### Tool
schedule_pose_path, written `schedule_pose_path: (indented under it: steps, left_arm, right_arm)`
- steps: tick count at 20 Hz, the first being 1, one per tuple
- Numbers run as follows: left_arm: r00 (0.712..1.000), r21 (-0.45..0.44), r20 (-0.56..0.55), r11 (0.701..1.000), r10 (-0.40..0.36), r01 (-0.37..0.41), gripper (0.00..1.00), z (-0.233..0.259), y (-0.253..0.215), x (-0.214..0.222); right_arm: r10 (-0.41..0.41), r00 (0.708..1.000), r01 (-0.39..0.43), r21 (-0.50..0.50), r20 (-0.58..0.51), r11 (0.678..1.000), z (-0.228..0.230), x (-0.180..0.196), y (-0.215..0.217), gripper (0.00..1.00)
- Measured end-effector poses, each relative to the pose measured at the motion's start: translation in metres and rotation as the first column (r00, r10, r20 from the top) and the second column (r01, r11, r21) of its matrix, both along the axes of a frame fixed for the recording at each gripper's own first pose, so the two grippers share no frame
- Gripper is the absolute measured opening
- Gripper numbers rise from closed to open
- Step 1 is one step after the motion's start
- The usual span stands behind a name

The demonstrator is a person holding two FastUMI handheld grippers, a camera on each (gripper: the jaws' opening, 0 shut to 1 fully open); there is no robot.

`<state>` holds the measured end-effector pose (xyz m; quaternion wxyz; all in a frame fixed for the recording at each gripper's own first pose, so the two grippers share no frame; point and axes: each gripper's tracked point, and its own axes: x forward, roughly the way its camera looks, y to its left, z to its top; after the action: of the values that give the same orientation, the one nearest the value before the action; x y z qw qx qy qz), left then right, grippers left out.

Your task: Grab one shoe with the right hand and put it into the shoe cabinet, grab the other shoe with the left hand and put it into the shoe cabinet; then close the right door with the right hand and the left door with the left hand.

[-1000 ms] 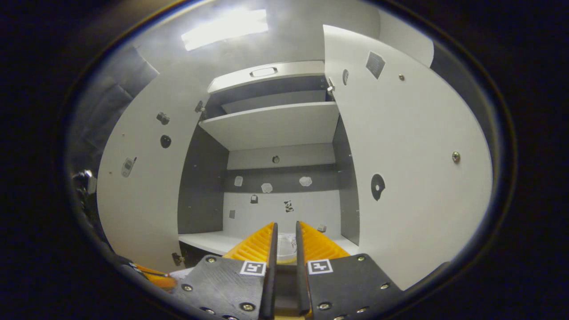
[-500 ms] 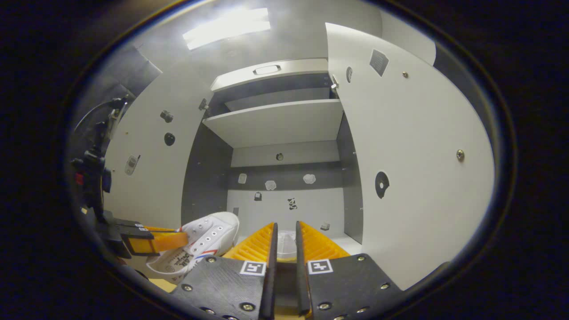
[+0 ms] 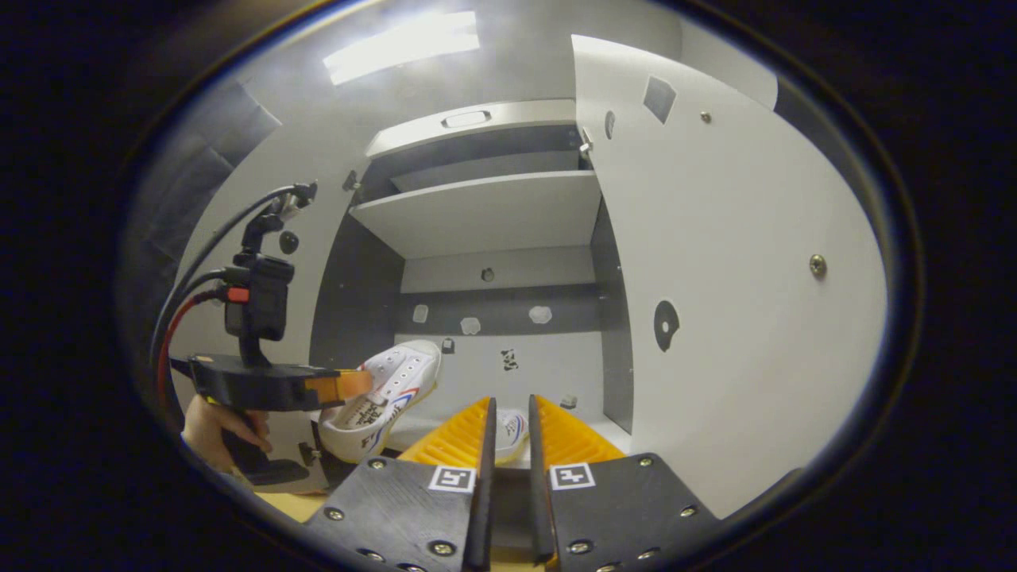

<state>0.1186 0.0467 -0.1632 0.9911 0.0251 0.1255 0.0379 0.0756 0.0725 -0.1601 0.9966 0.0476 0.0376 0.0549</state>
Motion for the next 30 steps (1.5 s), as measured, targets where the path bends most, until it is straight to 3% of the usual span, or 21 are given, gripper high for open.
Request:
schedule_pose_path:
  steps: [6, 12, 15, 16, 17, 18, 21, 30]
  left_arm:
    - [0.999, 0.018, -0.019, 0.999, 0.045, -0.045, 0.0, -0.02, 0.013, 0.046]
    - [0.998, 0.044, -0.059, 0.999, 0.029, -0.026, 0.01, -0.036, 0.008, 0.052]
    - [0.999, 0.025, -0.036, 1.0, 0.002, -0.001, 0.14, -0.029, 0.001, 0.057]
    - [1.0, 0.046, -0.008, 0.999, 0.022, -0.022, 0.25, -0.018, 0.006, 0.056]
    - [0.999, 0.07, 0.017, 0.997, 0.039, -0.04, 0.29, -0.009, 0.01, 0.057]
    - [0.999, 0.079, 0.036, 0.996, 0.04, -0.042, 0.42, 0.0, 0.011, 0.054]
    - [0.999, 0.048, 0.036, 0.999, 0.004, -0.006, 0.42, 0.01, 0.0, 0.044]
    - [1.0, 0.026, -0.011, 1.0, 0.006, -0.006, 0.42, -0.006, -0.003, -0.02]
  right_arm:
    - [-0.008, 1.0, 0.008, 0.014, -0.003, 1.0, 0.0, 0.001, -0.008, 0.19]
    - [-0.013, 1.0, 0.013, 0.007, -0.005, 1.0, -0.003, 0.003, -0.01, 0.19]
    - [-0.016, 1.0, 0.016, 0.004, -0.007, 1.0, -0.003, 0.003, -0.011, 0.19]
    - [-0.019, 1.0, 0.019, 0.0, -0.006, 1.0, -0.003, 0.003, -0.011, 0.19]
    - [-0.019, 1.0, 0.019, -0.002, -0.004, 1.0, -0.002, 0.002, -0.011, 0.23]
    - [-0.019, 1.0, 0.019, -0.001, -0.003, 1.0, -0.002, 0.002, -0.011, 0.19]
    - [-0.018, 1.0, 0.018, 0.0, -0.002, 1.0, -0.003, 0.002, -0.01, 0.19]
    - [-0.021, 0.999, 0.021, -0.019, 0.026, 1.0, 0.008, -0.005, -0.005, 0.19]
